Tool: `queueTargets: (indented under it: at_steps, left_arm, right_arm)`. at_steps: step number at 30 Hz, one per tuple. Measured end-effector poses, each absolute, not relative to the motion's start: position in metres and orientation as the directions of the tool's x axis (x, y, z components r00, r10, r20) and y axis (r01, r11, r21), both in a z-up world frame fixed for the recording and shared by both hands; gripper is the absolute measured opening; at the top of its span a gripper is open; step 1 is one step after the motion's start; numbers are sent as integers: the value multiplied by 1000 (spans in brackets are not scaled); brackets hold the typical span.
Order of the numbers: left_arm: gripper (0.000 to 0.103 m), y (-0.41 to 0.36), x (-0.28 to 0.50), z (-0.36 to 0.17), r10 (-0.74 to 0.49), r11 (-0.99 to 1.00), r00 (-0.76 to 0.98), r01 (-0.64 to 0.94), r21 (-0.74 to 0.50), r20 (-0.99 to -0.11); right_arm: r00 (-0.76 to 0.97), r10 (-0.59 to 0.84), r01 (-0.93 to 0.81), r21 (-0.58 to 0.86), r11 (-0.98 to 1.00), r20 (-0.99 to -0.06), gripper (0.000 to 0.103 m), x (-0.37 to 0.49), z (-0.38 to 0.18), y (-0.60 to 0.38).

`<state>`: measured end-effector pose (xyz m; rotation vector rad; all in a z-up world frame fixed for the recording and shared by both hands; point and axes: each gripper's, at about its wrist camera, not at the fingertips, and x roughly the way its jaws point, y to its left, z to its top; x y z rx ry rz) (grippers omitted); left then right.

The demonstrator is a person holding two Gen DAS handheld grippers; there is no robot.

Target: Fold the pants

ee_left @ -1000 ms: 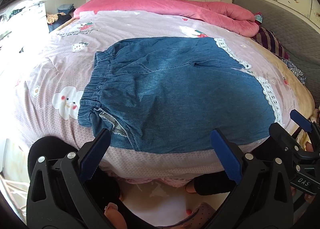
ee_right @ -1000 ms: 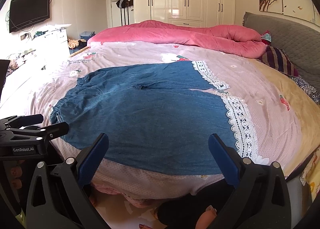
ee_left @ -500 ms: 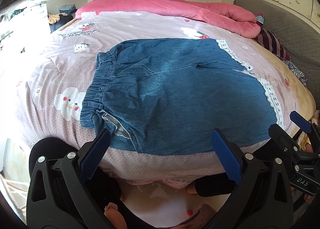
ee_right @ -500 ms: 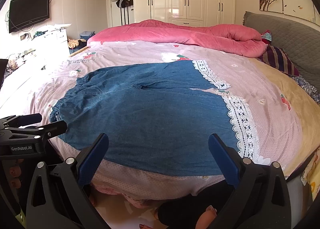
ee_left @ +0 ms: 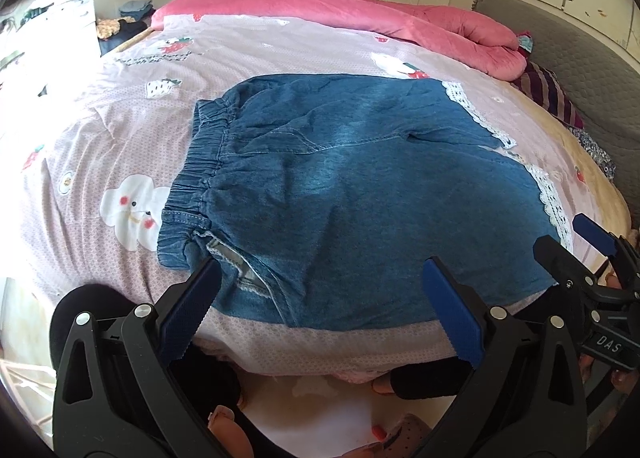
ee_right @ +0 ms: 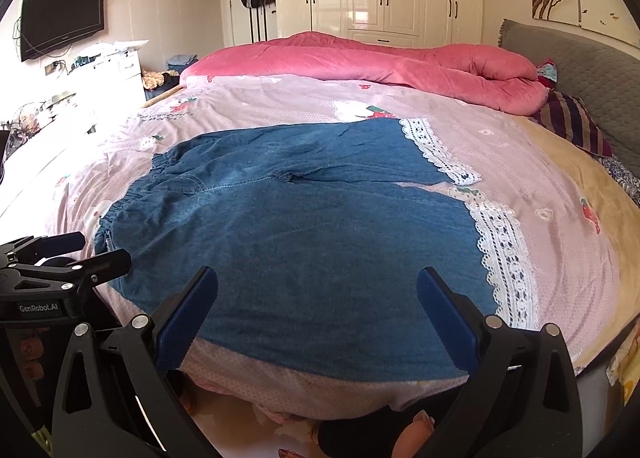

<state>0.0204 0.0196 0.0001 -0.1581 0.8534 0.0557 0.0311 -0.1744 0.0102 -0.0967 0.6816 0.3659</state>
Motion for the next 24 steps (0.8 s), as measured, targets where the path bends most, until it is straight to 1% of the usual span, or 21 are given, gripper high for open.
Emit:
queueTargets:
  at_steps: [6,9,14,18,22,24]
  left_arm:
    - [94,56,44,-3,-1,979,647,-153,-131,-763]
    - [94,81,62,-2,27,974,646,-188,-125,-763]
    - [94,118,95,2,45,967,649,-219,-130,-759]
    - [94,137,124,4,86,971,650,-225,-84,-755]
    - [94,145,151,6,92,976,652,-208,-61,-753]
    - [94,147,165,5,101,979,653,-198,-41,-751]
  right_arm:
    - [671,341,-405,60,912,-658,99,65,8,-162]
    - [669,343,-416,51,908,-659,99,84,9,-152]
    - [644,376,-440,79,894,-667,99,115,11,-137]
    - [645,377,-474,39,880,-665,99,136,14,-118]
    - [604,420,-506,81,859,-678,99,161,16,-106]
    - [601,419,-511,76,856,-680,99,171,17,-99]
